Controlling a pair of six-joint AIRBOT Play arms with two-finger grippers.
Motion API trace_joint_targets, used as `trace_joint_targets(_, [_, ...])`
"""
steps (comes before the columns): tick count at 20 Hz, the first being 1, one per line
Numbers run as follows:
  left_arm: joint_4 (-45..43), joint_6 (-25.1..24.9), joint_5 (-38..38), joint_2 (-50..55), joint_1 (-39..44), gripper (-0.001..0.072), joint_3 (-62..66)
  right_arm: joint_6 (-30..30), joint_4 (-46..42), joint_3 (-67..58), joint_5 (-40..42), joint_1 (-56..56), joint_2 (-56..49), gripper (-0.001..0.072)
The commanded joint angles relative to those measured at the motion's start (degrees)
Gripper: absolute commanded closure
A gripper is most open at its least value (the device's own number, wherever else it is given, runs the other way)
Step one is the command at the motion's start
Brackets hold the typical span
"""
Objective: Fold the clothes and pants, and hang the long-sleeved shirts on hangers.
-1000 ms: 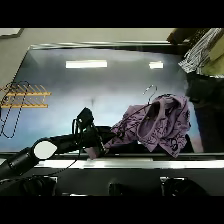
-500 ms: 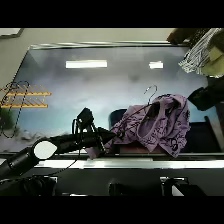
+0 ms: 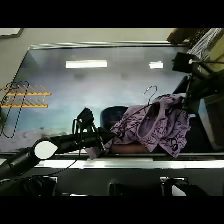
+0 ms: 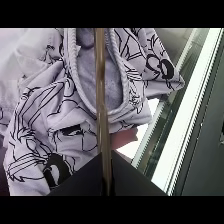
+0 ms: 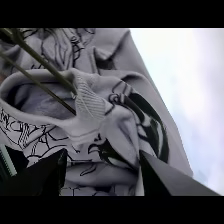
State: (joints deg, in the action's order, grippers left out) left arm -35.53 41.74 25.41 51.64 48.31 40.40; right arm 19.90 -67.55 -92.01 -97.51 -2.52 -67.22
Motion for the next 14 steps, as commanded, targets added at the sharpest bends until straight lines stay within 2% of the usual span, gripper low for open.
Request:
trace_joint_targets(1, [0.0, 0.0, 0.0, 0.2, 0.0, 0.068, 0.0, -4.9, 1.3, 0.0, -0.5, 2.6, -3.9, 0.0211])
trace_joint_targets(2, [0.0, 0.0, 0.0, 0.2, 0.0, 0.068, 0.0, -6.1, -0.2, 0.0, 0.2, 3.6, -5.2, 0.0241])
trace_joint_targets(4, [0.0, 0.0, 0.0, 0.2, 0.0, 0.068, 0.0, -7.7, -1.7, 0.0, 1.6, 4.2, -7.4, 0.0248])
trace_joint_targets(7, [0.0, 0.0, 0.0, 0.2, 0.0, 0.068, 0.0, -8.4, -1.7, 0.0, 1.5, 4.2, -9.0, 0.0356])
trace_joint_targets(8, [0.0, 0.0, 0.0, 0.2, 0.0, 0.0679, 0.0, -8.4, -1.7, 0.0, 1.3, 4.2, -9.0, 0.0419])
trace_joint_targets(10, [0.0, 0.0, 0.0, 0.2, 0.0, 0.068, 0.0, -9.0, -1.5, 0.0, -1.0, 4.2, -8.9, 0.0616])
trace_joint_targets(11, [0.0, 0.0, 0.0, 0.2, 0.0, 0.068, 0.0, -9.0, -1.5, 0.0, -2.0, 4.2, -8.6, 0.0676])
trace_joint_targets(14, [0.0, 0.0, 0.0, 0.2, 0.0, 0.0675, 0.0, -8.9, -1.6, 0.0, -2.1, 4.2, -6.5, 0.0678])
